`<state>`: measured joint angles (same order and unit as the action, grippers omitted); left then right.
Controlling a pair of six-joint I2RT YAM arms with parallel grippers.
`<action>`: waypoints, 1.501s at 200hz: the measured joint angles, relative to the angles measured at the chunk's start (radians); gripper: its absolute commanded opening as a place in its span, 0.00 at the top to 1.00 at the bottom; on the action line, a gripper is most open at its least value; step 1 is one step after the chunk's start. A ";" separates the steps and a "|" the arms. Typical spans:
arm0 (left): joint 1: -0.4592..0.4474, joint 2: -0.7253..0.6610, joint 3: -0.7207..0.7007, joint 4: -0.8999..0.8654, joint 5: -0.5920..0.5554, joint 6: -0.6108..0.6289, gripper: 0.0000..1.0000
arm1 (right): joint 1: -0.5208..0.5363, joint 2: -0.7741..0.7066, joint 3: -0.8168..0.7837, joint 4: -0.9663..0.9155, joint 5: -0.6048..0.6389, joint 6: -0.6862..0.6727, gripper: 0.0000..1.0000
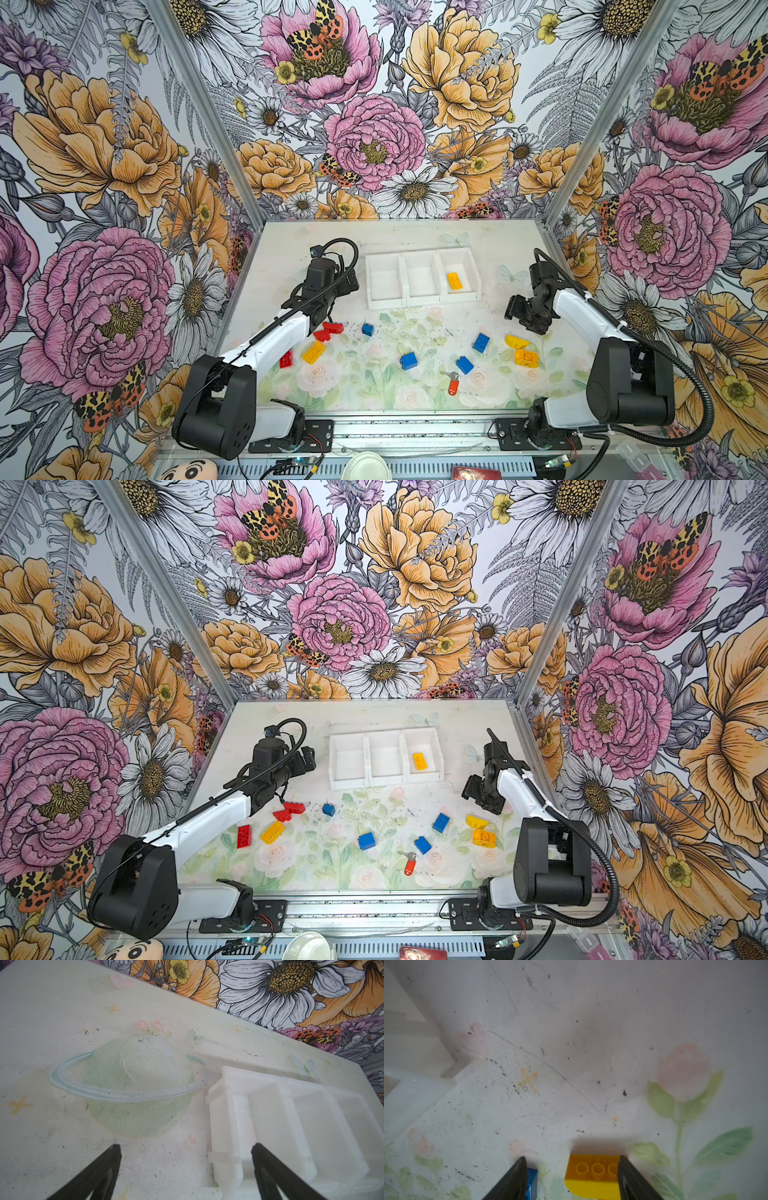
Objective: Sort the legos into containers by color
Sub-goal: Pick up the lego from the middle-right of the table.
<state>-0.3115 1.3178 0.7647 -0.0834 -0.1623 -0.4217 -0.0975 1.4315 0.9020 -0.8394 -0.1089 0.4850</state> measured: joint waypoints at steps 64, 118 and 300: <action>0.000 0.000 0.000 -0.011 0.000 0.000 0.01 | -0.024 -0.061 -0.077 -0.013 0.010 0.040 0.23; -0.001 0.015 0.017 -0.018 0.003 0.000 0.01 | -0.029 -0.062 -0.096 -0.016 0.025 0.065 0.22; -0.007 0.018 0.023 -0.018 0.003 0.000 0.01 | -0.027 -0.022 -0.153 0.079 -0.046 0.211 0.21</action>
<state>-0.3187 1.3354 0.7872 -0.1013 -0.1589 -0.4221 -0.1249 1.4097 0.7494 -0.7601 -0.1551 0.6964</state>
